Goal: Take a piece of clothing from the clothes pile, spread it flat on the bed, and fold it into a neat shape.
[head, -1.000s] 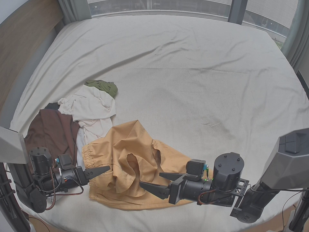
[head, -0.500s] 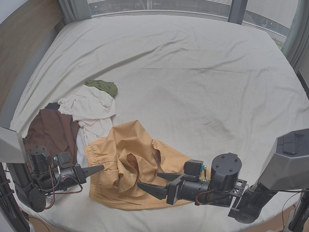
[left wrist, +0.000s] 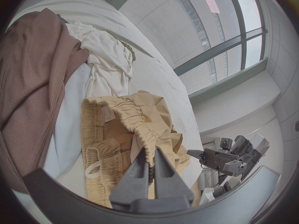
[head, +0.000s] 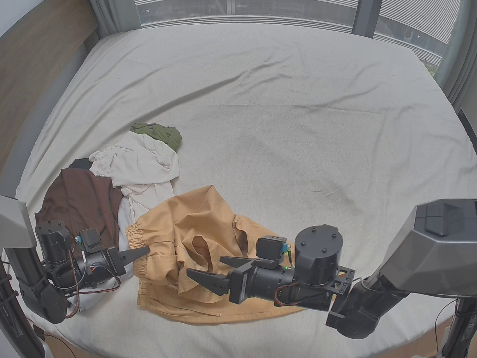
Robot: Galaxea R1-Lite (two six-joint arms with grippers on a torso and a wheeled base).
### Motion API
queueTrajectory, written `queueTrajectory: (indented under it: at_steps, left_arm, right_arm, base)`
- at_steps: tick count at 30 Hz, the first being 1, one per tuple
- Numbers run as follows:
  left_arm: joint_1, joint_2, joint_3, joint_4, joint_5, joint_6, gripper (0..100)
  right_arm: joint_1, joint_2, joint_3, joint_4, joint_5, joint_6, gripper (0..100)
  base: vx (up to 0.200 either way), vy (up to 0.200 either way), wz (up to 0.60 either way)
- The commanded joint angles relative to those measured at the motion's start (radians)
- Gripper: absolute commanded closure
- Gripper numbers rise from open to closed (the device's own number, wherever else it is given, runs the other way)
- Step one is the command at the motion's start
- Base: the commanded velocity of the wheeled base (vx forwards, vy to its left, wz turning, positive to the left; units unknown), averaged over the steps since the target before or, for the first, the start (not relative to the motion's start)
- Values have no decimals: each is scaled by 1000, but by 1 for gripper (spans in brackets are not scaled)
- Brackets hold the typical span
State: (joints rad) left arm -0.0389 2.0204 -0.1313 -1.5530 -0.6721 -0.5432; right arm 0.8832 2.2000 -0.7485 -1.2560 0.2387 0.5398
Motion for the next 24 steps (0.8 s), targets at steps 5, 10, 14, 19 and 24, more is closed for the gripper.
queueTrajectory:
  at_steps: [5,10,14,19,24]
  left_arm:
    - [16,0,-1,-1,0,35,100]
    - [22,1,-1,-1,0,35,100]
    - [22,-2,-1,-1,0,37,100]
    - [21,0,-1,-1,0,37,100]
    - [21,-2,-1,-1,0,37,100]
  right_arm:
    - [20,104,-103,59,-2,2,0]
    - [26,147,-103,59,-6,6,0]
    - [26,159,-111,61,-7,17,0]
    - [25,161,-126,72,-24,63,0]
    - [23,173,-158,72,-26,86,0]
  base:
    - [0,0,0]
    - [0,0,0]
    - [0,0,0]
    - [0,0,0]
    - [0,0,0]
